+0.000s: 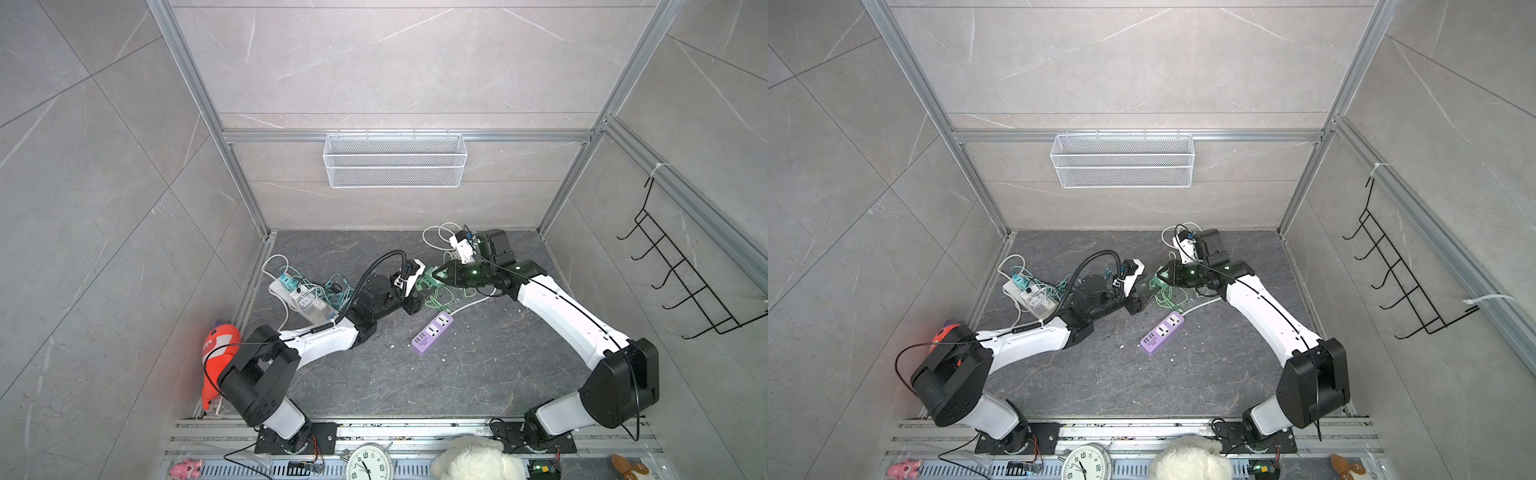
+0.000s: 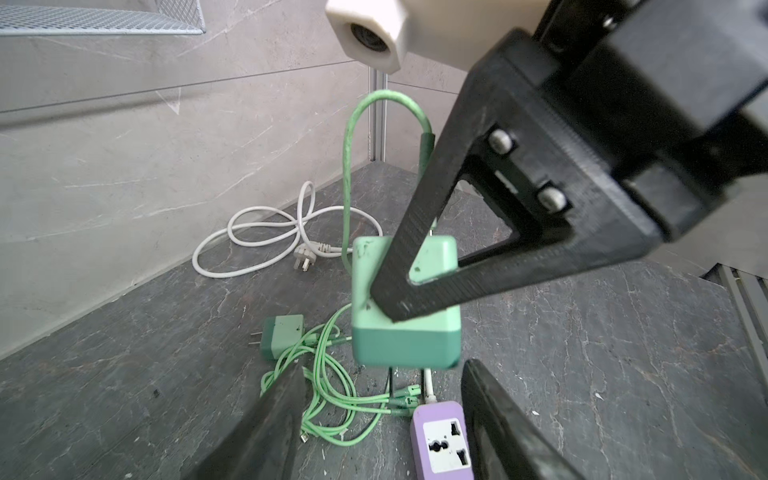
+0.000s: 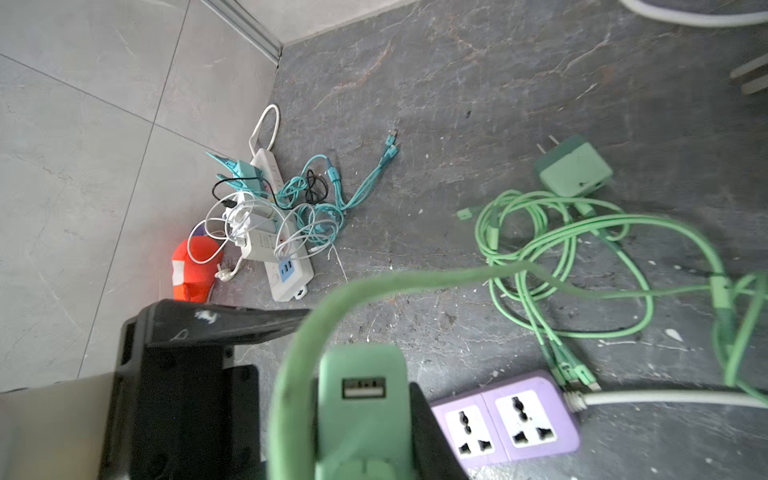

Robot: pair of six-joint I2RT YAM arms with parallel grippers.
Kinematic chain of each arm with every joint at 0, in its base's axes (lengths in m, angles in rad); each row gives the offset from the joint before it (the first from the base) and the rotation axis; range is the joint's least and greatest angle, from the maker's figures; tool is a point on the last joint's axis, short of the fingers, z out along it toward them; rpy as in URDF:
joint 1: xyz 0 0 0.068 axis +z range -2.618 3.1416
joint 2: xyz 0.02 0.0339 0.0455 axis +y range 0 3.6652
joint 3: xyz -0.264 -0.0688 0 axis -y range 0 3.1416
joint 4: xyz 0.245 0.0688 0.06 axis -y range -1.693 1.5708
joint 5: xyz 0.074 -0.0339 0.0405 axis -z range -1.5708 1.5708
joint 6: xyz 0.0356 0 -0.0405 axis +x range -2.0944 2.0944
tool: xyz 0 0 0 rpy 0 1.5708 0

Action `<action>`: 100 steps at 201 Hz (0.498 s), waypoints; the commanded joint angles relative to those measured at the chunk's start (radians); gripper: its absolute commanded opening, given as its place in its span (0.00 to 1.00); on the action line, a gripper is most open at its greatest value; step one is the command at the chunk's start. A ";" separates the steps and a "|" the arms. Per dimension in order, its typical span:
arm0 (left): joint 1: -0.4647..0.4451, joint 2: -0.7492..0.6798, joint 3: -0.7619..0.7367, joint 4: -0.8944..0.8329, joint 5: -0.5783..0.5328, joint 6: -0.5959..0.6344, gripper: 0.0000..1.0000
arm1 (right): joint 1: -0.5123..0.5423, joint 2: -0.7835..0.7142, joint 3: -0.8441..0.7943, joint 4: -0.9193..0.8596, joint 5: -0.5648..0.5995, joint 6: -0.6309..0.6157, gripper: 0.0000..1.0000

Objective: Insert the plug
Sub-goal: 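Grasp the green charger with the right gripper while left gripper releases it, then carry the charger over the purple strip with right gripper while left arm draws back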

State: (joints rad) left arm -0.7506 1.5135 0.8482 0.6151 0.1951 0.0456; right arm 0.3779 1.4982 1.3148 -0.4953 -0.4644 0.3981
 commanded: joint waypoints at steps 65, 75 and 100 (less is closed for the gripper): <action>-0.003 -0.470 -0.196 -0.399 -0.365 0.001 0.66 | -0.015 -0.114 -0.047 -0.119 0.171 -0.252 0.08; -0.003 -0.510 -0.230 -0.414 -0.359 -0.018 0.67 | -0.014 -0.134 -0.088 -0.100 0.167 -0.287 0.08; -0.003 -0.579 -0.302 -0.436 -0.318 -0.075 0.68 | -0.007 -0.177 -0.216 -0.003 0.129 -0.335 0.08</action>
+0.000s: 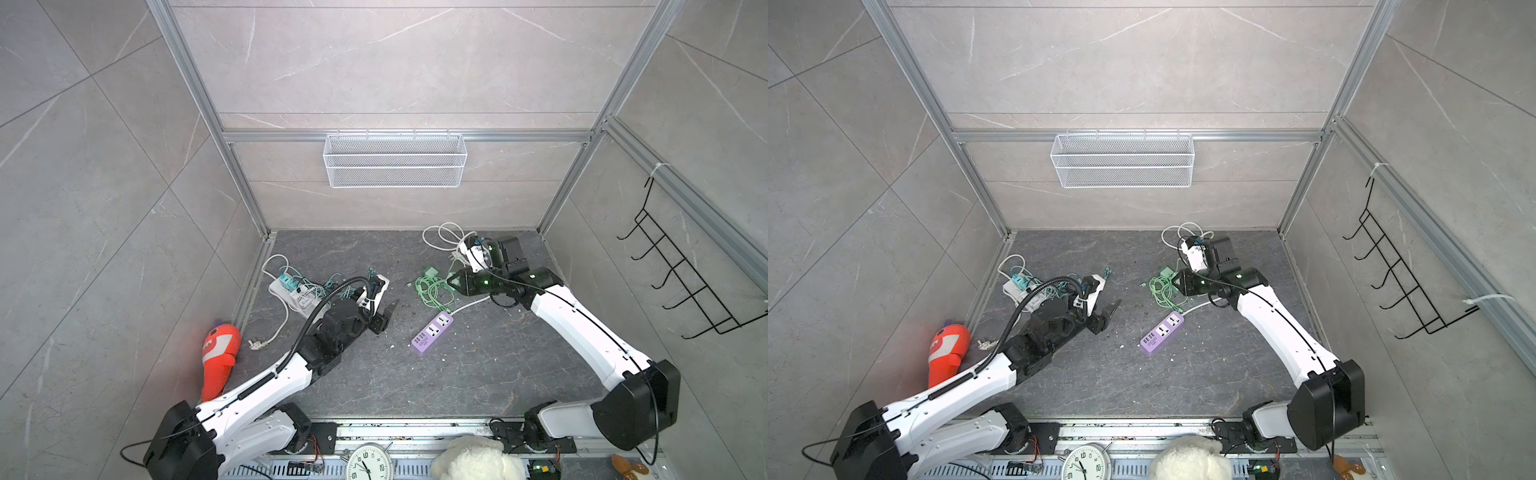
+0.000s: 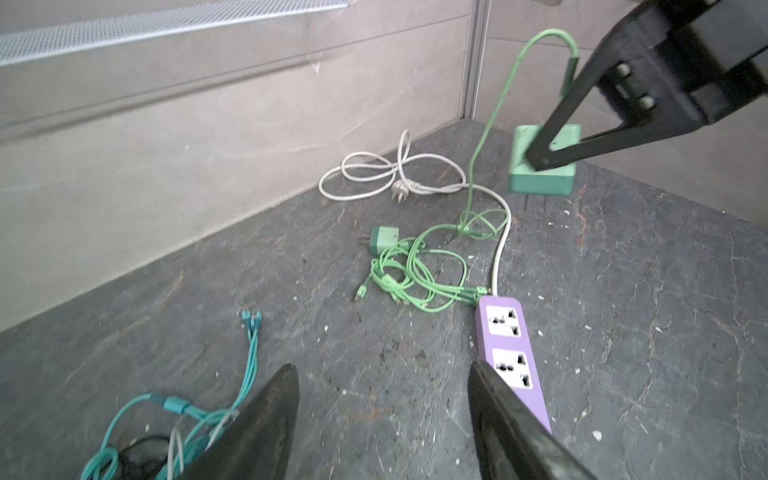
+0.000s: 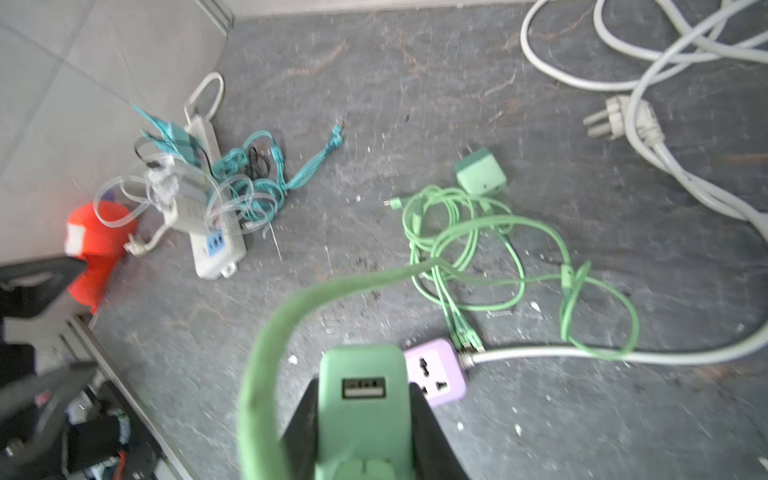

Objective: Insert the plug
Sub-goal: 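Carry the charger over the purple strip with right gripper while left arm draws back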

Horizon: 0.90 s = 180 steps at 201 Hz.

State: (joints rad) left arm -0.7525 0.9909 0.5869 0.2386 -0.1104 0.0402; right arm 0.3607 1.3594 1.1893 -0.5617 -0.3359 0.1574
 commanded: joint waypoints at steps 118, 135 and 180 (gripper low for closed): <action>-0.008 0.086 -0.165 0.040 0.092 -0.226 0.67 | 0.137 0.062 -0.309 0.253 0.377 0.338 0.07; -0.010 0.154 -0.166 0.119 0.107 -0.236 0.66 | 0.155 0.042 -0.335 0.244 0.437 0.470 0.07; -0.021 0.289 -0.139 0.234 0.142 -0.269 0.62 | 0.262 0.034 -0.294 0.133 0.663 0.677 0.07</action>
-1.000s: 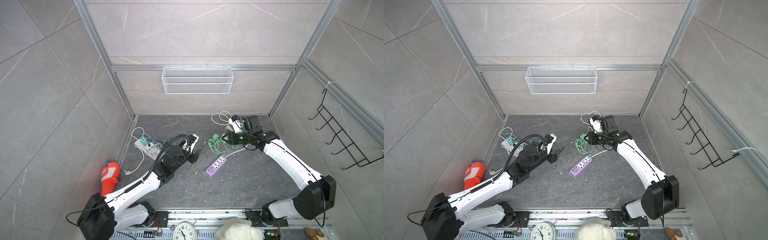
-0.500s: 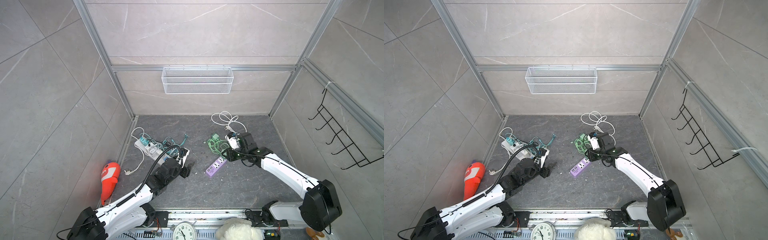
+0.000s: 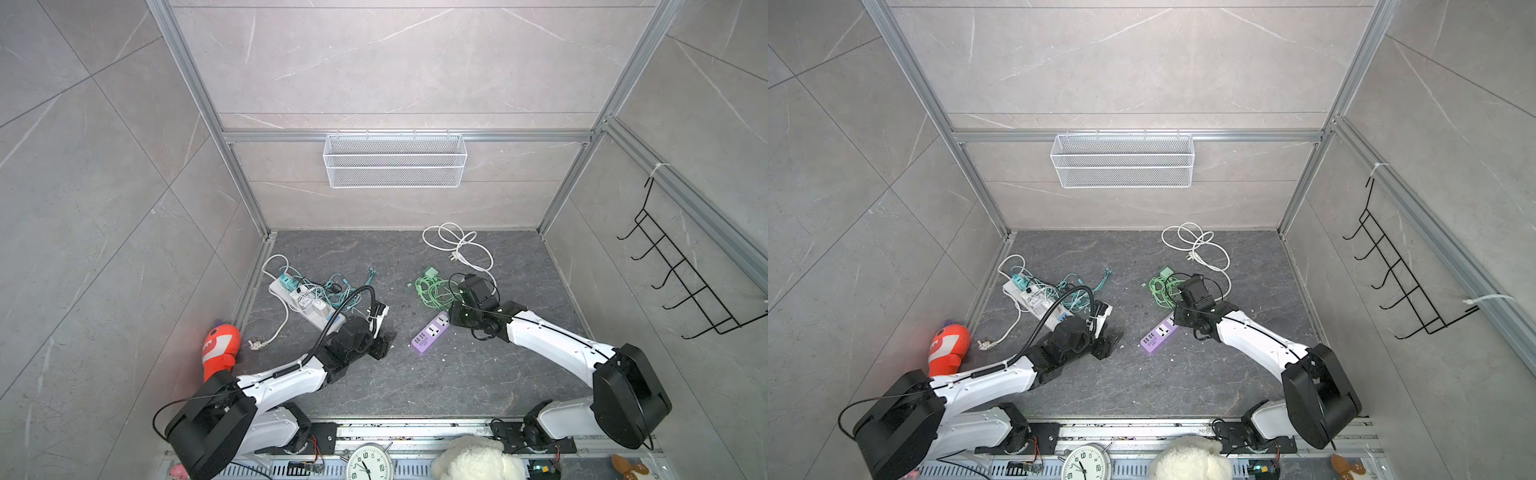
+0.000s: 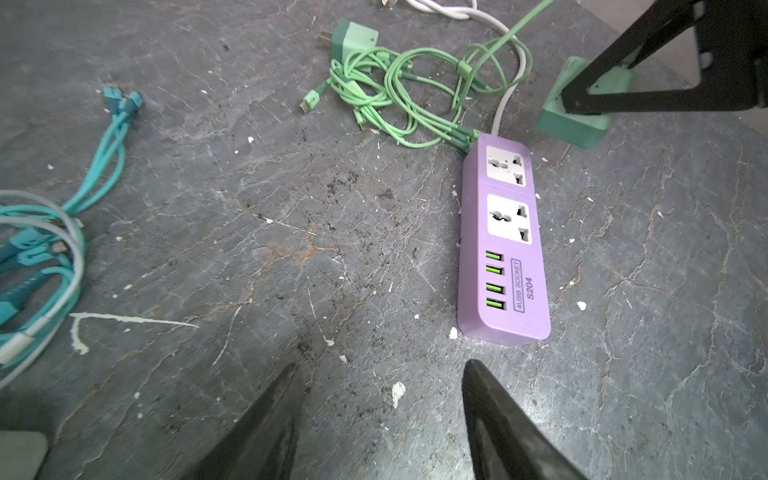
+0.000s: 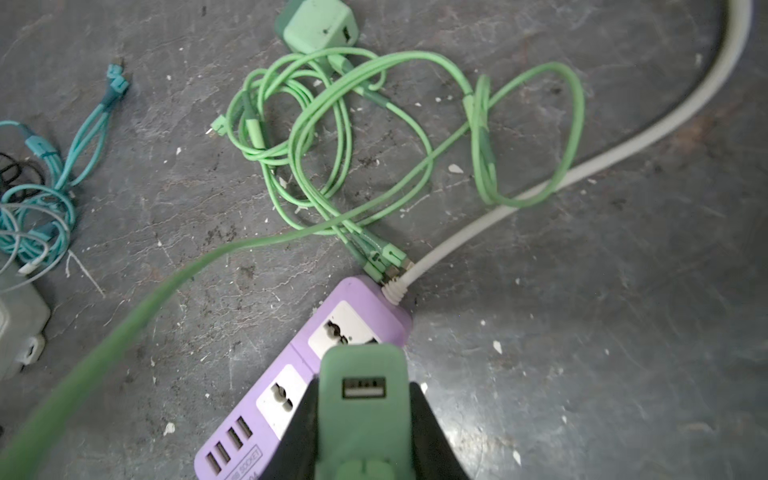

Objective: Insert the plug
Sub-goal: 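Carry the charger over the purple strip with right gripper while left arm draws back, then lower the charger prongs into the purple strip socket with the right gripper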

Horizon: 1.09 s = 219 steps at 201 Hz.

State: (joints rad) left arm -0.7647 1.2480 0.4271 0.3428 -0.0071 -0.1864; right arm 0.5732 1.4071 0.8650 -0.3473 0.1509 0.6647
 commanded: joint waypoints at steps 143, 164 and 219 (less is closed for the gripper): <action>-0.039 -0.242 -0.047 -0.053 -0.081 -0.097 0.62 | 0.271 0.233 0.206 -0.268 0.529 0.631 0.05; -0.039 -0.278 -0.065 -0.073 -0.106 -0.101 0.63 | 0.276 0.247 0.222 -0.291 0.545 0.659 0.05; -0.039 -0.341 -0.082 -0.114 -0.169 -0.085 0.64 | 0.284 0.296 0.250 -0.328 0.590 0.710 0.04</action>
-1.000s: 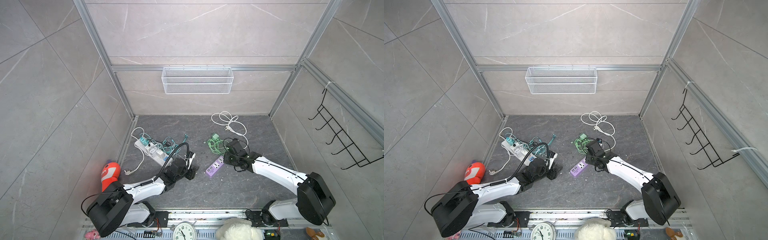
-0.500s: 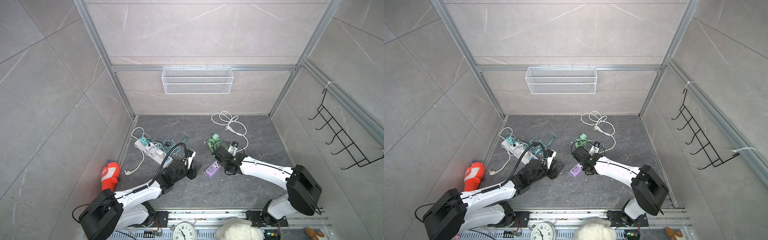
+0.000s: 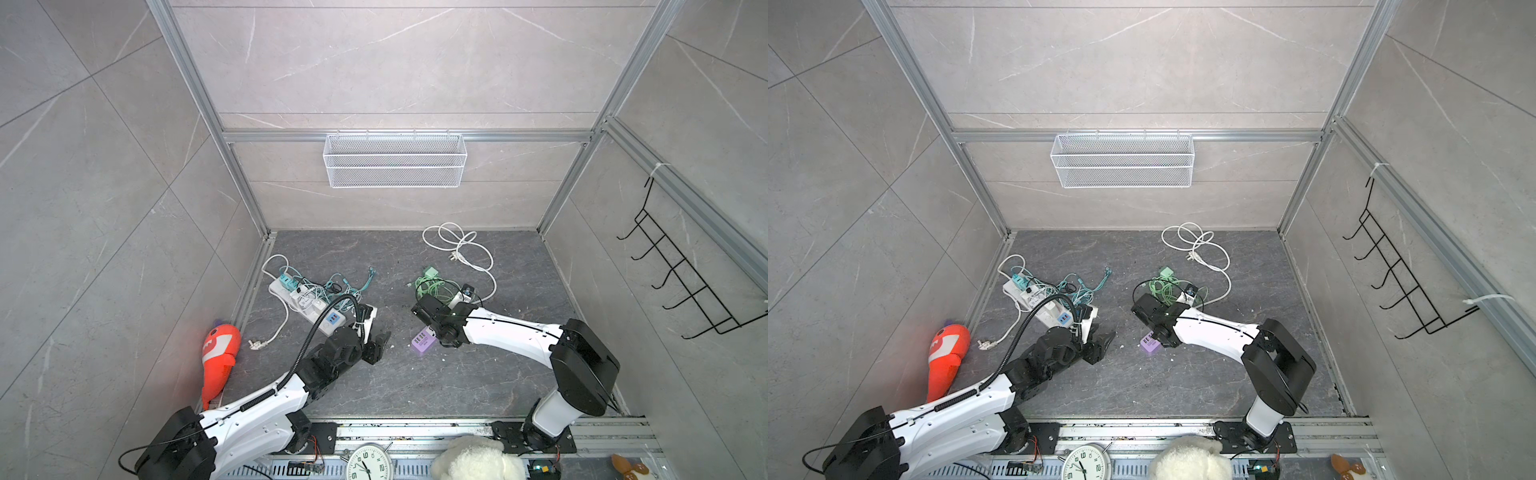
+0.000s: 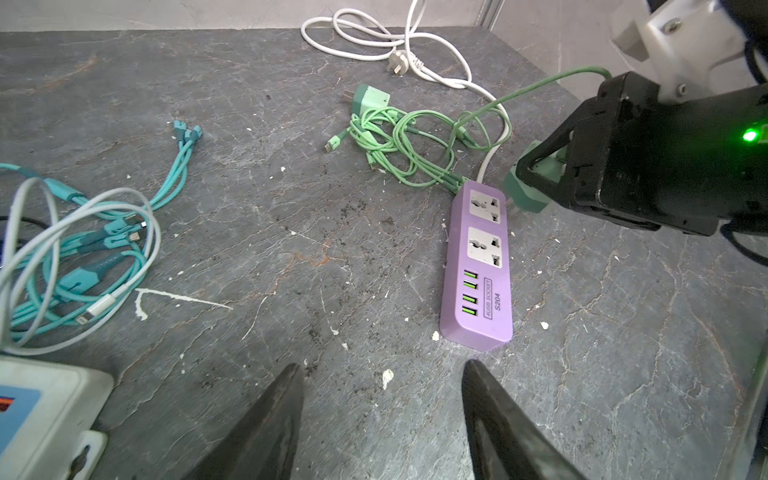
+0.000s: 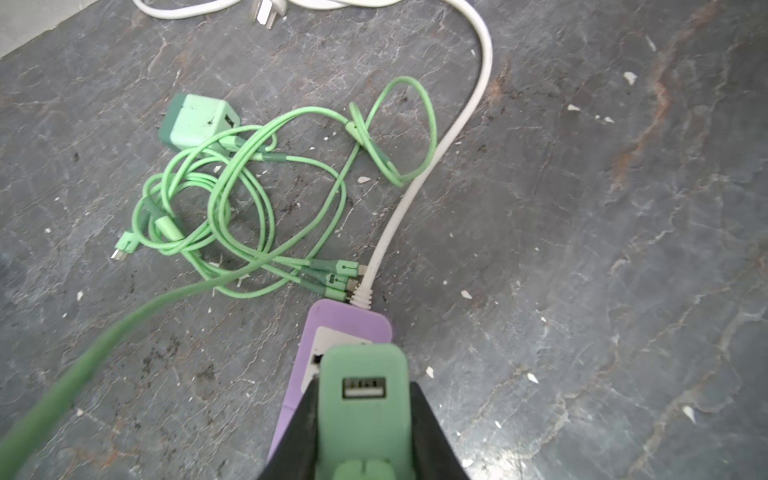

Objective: Insert the plug
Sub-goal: 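Lower the charger prongs into the purple strip socket with the right gripper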

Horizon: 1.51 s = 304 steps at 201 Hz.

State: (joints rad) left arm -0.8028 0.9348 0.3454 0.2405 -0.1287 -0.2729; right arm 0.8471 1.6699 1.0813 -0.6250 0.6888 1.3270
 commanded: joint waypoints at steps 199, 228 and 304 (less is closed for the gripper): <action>-0.001 -0.076 -0.008 -0.037 -0.050 0.009 0.64 | 0.025 0.169 0.124 -0.128 0.087 0.156 0.02; -0.001 -0.091 -0.001 -0.061 -0.048 -0.003 0.64 | 0.030 0.183 0.141 -0.150 0.089 0.177 0.02; -0.001 -0.199 0.058 -0.220 -0.055 -0.032 0.64 | 0.056 0.269 0.201 -0.310 0.106 0.363 0.00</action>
State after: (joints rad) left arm -0.8028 0.7883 0.3462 0.0746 -0.1677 -0.2829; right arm 0.8799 1.8870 1.2491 -0.7937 0.7925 1.5688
